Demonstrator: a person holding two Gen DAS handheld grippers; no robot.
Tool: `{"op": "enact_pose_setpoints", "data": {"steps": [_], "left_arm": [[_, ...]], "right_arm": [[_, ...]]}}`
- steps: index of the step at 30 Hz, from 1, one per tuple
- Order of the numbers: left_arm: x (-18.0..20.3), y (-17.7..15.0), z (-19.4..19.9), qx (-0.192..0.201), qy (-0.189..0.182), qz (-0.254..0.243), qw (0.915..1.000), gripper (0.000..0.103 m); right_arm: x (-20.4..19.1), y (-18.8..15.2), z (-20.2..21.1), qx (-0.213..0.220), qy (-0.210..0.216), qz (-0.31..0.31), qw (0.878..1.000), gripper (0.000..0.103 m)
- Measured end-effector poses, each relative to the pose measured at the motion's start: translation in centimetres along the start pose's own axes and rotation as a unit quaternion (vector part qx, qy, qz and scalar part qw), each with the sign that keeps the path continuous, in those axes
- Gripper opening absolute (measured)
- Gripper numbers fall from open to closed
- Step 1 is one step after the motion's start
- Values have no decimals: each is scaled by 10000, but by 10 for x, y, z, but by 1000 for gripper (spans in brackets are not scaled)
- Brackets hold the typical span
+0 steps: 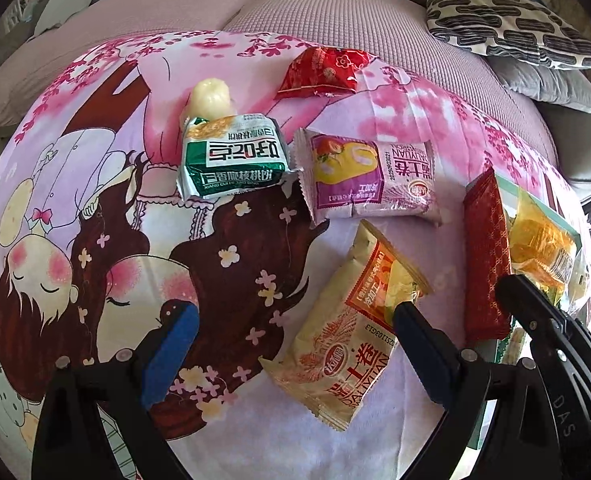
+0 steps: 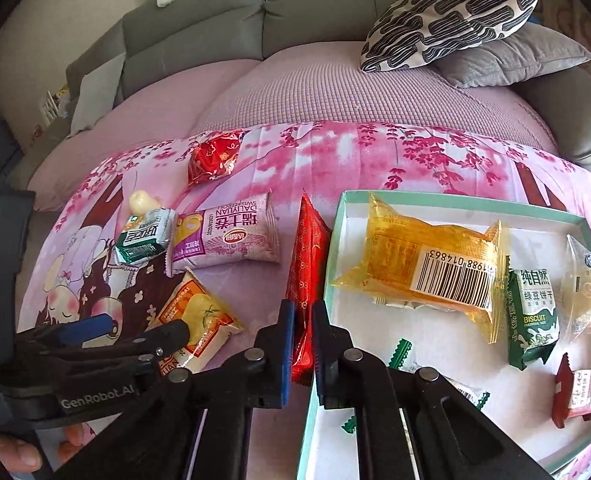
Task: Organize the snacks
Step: 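Grasp red gold-lettered packet with right while left grasps yellow-and-white roll packet, then lift red packet with right gripper while left lifts roll packet toward tray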
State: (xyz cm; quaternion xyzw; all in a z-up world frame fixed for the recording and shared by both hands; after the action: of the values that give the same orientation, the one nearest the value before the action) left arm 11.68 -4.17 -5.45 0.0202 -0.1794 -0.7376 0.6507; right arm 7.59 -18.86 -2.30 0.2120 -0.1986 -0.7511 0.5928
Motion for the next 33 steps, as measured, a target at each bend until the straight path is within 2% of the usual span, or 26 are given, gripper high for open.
{"op": "enact_pose_setpoints", "data": {"steps": [4, 7, 9, 19, 23, 27, 30, 33], "left_arm": [[9, -4, -10, -80, 81, -190, 9998, 98], [11, -3, -8, 33, 226, -281, 9993, 98], [10, 0, -7, 128, 412, -311, 9986, 94], [-20, 5, 1, 372, 981, 157, 9944, 88], [-23, 2, -7, 184, 937, 154, 9953, 79], [-18, -1, -12, 32, 601, 108, 9981, 57], [-17, -2, -11, 36, 614, 89, 9981, 55], [-21, 0, -10, 67, 581, 139, 9982, 48]], "right_arm": [[0, 0, 0, 2, 18, 26, 10000, 9], [0, 0, 0, -3, 28, 12, 10000, 9], [-1, 0, 0, -4, 18, 26, 10000, 9], [-12, 2, -8, -96, 41, 206, 9997, 9], [-24, 1, -19, -207, 20, 400, 9990, 9], [-31, 0, -26, -282, 3, 519, 9983, 9], [-30, 2, -28, -274, 28, 478, 9985, 11], [-30, 6, -31, -239, -49, 461, 9986, 21]]}}
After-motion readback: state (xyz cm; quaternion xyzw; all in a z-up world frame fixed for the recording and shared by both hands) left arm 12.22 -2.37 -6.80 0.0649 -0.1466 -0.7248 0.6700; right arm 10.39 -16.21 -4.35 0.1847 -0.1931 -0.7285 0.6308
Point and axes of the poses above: each gripper's, at about its wrist camera, not at the fingertips, and z roughly against the way its jaws point, x to its right, y to its top, the point moved 3 cm from there along -z, roughly the way its jaws point, and after that the axes turned 5 degrees about -y, right-handed, at the moved point
